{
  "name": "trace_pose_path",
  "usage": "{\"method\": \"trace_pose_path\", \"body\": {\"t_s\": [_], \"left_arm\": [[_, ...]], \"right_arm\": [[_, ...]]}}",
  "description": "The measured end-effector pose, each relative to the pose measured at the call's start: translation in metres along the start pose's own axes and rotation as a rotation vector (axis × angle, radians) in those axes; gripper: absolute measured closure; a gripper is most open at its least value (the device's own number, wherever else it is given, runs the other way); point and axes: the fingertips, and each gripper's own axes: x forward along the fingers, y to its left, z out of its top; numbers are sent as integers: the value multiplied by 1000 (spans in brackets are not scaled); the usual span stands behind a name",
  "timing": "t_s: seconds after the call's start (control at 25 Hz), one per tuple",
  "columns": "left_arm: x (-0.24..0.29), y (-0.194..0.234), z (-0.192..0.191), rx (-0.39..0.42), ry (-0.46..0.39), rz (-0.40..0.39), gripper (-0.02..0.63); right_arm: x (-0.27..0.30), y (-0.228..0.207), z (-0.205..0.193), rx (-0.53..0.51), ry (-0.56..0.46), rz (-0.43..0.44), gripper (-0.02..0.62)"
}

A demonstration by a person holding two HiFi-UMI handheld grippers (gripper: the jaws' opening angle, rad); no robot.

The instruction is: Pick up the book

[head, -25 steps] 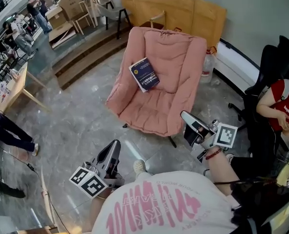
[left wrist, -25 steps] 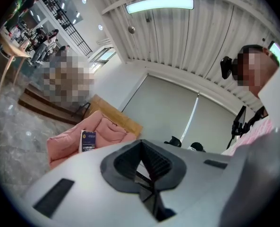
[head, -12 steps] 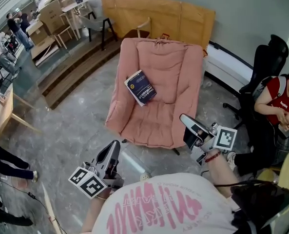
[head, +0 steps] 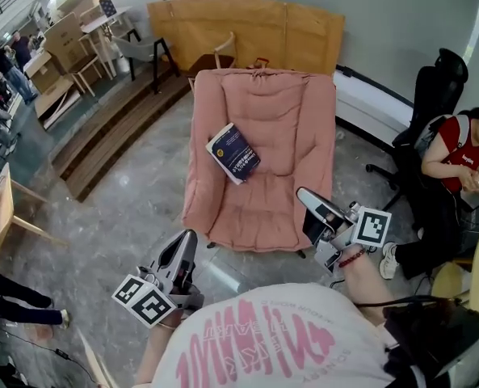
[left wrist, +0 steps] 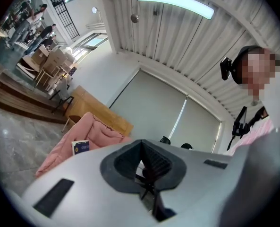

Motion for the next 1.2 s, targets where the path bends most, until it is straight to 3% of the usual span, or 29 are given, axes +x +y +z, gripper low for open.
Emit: {"method": "trace_pose_path", "body": {"t_s": [0.28,0.84,1.04,1.2], "left_arm": [[-2,20,5,-21,11,-25,598],[0,44,17,-43,-14,8,598],[-10,55,16,0,-10,48,598],[-17,68,26,-19,-34,97,598]], "right_arm": [[15,-2,-12,-8,-2,-31,586],[33,-12,-13,9,43,-77,586],[50,-21,-22,19,88,-70,586],[68,-18,-13,19,101,-43,586]]}}
